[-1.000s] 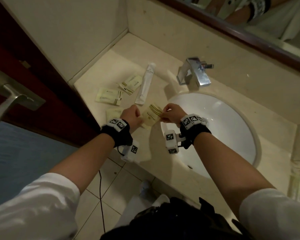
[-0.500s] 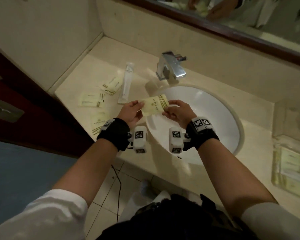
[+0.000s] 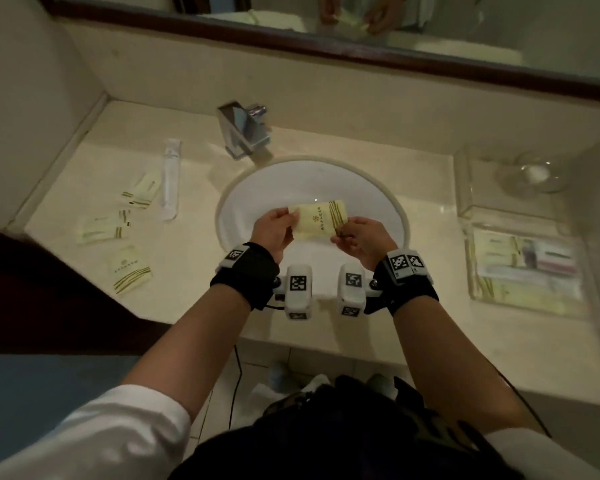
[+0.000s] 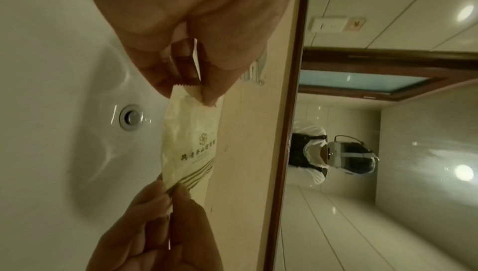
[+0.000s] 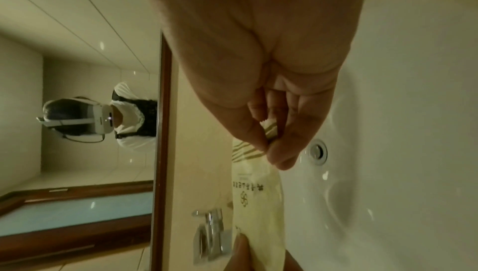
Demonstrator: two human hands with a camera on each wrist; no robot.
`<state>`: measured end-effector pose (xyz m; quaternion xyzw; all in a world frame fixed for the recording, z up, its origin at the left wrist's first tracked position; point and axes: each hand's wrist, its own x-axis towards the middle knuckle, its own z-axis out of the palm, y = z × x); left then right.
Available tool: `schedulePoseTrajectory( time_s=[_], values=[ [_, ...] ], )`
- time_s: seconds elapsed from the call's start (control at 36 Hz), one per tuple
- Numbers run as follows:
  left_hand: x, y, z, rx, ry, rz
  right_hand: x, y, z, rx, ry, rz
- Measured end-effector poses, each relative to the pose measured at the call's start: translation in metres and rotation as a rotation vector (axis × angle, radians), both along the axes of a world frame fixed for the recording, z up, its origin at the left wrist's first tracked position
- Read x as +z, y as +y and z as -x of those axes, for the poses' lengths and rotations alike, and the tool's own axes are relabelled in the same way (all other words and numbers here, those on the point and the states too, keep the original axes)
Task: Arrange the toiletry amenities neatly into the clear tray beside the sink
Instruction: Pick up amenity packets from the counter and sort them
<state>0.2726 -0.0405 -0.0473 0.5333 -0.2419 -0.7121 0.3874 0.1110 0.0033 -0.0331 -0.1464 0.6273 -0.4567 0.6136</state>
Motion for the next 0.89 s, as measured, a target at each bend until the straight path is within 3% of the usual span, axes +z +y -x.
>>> schedulePoseTrajectory(
  time_s=[0.33, 0.64, 0.89],
  values=[
    [-0.002, 0.044, 0.14, -0.237, -0.046, 0.0, 0.002, 0.075, 0.133, -0.158, 0.022, -0.003],
    [0.001, 0.076, 0.258, -0.346, -0.141, 0.015, 0.007, 0.122, 0.244, -0.279, 0.023, 0.006],
    [-0.003, 0.096, 0.324, -0.375, -0.143, 0.004, 0.002, 0.146, 0.308, -0.318, 0.03, -0.011]
  ],
)
